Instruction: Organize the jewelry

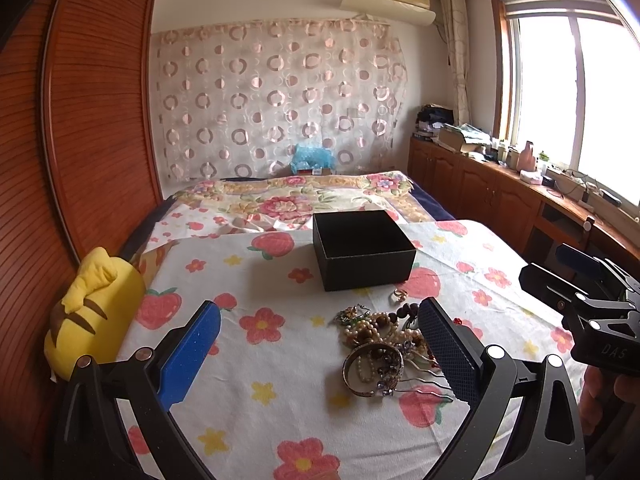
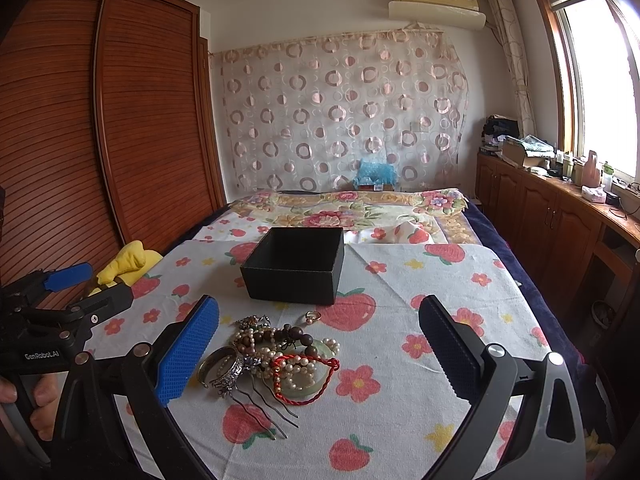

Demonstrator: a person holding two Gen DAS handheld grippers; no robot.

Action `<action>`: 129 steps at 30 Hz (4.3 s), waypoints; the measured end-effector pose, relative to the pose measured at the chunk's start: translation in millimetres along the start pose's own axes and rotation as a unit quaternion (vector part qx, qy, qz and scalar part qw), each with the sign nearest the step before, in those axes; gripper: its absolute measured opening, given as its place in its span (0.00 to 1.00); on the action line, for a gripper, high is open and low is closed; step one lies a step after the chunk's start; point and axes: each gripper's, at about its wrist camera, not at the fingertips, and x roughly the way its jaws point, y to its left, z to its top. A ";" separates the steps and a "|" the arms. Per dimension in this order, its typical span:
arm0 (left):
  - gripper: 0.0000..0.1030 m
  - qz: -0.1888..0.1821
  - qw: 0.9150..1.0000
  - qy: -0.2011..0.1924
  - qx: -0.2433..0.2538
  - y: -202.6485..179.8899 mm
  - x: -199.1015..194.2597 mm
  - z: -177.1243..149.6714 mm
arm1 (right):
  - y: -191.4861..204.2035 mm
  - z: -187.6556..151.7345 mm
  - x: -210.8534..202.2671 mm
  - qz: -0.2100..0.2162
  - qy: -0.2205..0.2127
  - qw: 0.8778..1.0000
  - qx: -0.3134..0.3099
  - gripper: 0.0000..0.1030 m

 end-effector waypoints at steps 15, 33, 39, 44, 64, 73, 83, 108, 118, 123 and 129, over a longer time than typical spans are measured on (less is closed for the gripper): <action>0.93 0.000 1.000 0.001 0.000 0.3 -0.5 1.1 | -0.1 0.0 0.1 0.000 0.000 1.000 0.001 0.98; 0.93 0.000 1.000 0.001 -0.001 0.8 0.5 0.9 | 1.0 1.1 -2.3 0.000 -0.002 1.000 -0.001 0.98; 0.93 0.000 1.000 0.001 0.000 1.1 0.5 0.4 | 1.3 0.3 -2.2 0.000 -0.002 1.000 0.000 0.98; 0.93 0.000 1.000 0.003 -0.001 -0.4 -1.2 1.5 | 1.5 -1.5 -0.7 0.000 -0.001 1.000 -0.001 0.98; 0.93 -0.026 0.995 0.098 0.008 14.2 65.4 -40.3 | 3.0 -37.6 32.1 0.044 0.051 0.998 -0.014 0.98; 0.93 -0.062 0.988 0.142 0.014 8.8 94.3 -53.3 | 4.6 -56.4 48.5 0.057 0.084 0.995 -0.017 0.92; 0.52 -0.135 0.976 0.170 0.010 5.8 117.3 -47.7 | 5.2 -65.0 55.3 0.059 0.100 0.993 -0.021 0.92; 0.03 -0.134 0.977 0.164 0.020 9.9 107.4 -57.8 | 30.2 -64.3 64.4 0.127 0.131 0.982 -0.056 0.80; 0.03 -0.124 0.984 0.124 -0.025 40.0 77.0 -49.8 | 66.0 -66.3 83.8 0.176 0.171 0.963 -0.110 0.70; 0.03 -0.115 0.986 0.116 -0.036 51.0 71.1 -49.2 | 74.5 -66.7 95.8 0.184 0.200 0.954 -0.125 0.70; 0.03 -0.113 0.986 0.119 -0.041 55.0 72.4 -54.0 | 82.1 -70.8 108.8 0.173 0.224 0.946 -0.157 0.70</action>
